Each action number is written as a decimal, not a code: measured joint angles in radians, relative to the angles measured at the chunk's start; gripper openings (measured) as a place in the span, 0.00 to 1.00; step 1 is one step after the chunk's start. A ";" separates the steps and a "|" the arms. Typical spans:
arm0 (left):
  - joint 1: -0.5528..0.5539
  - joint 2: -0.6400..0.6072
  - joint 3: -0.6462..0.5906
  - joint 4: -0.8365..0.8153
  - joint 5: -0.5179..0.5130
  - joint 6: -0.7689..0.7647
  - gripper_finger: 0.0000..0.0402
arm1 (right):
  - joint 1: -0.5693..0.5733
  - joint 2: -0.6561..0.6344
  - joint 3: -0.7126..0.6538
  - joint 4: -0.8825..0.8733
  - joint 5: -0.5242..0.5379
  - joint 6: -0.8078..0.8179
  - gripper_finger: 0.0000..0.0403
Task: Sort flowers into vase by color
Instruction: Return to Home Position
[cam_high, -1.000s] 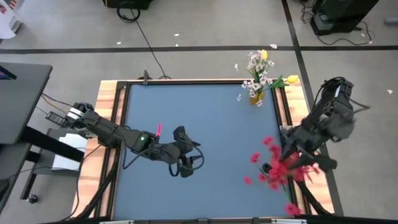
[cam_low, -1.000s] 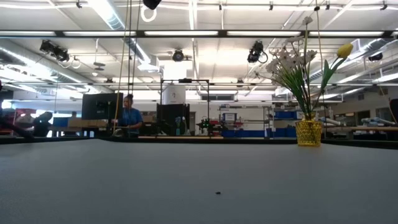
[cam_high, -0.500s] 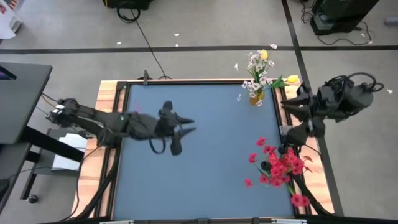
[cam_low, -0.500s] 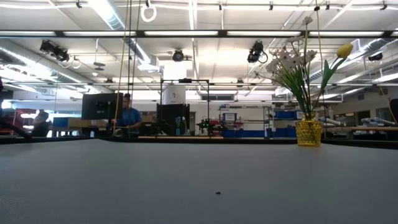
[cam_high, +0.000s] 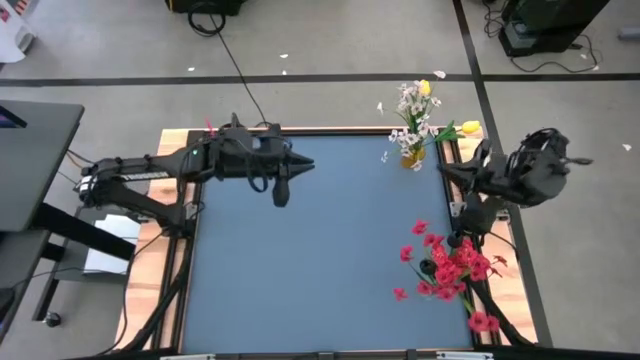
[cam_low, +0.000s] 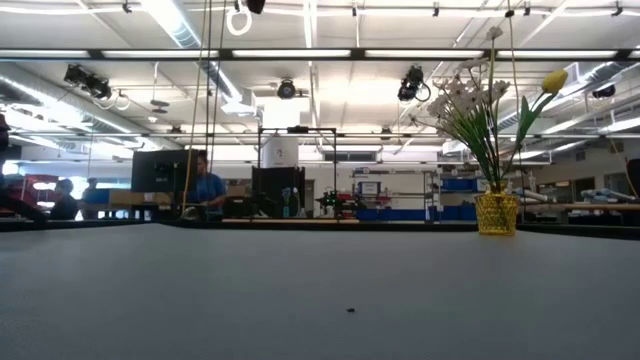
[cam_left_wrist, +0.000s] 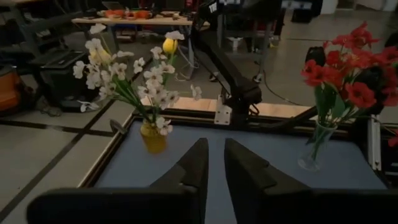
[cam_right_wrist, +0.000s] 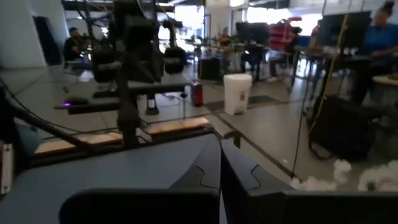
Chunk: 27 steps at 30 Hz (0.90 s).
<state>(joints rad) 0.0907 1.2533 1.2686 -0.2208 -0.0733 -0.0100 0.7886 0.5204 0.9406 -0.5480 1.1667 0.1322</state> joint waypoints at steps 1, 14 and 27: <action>0.017 0.000 0.000 0.001 0.024 0.000 0.14 | -0.009 0.000 -0.017 0.001 -0.009 0.024 0.01; 0.098 -0.014 0.000 0.001 0.143 0.025 0.12 | -0.334 0.093 -0.116 0.350 -0.480 -0.081 0.00; 0.109 -0.170 0.001 -0.106 0.111 -0.016 0.12 | -0.628 0.094 0.040 0.167 -0.792 -0.128 0.00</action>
<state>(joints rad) 0.2000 1.0834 1.2694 -0.3269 0.0374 -0.0262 0.1604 0.6145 0.9808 -0.3814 0.3750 0.0041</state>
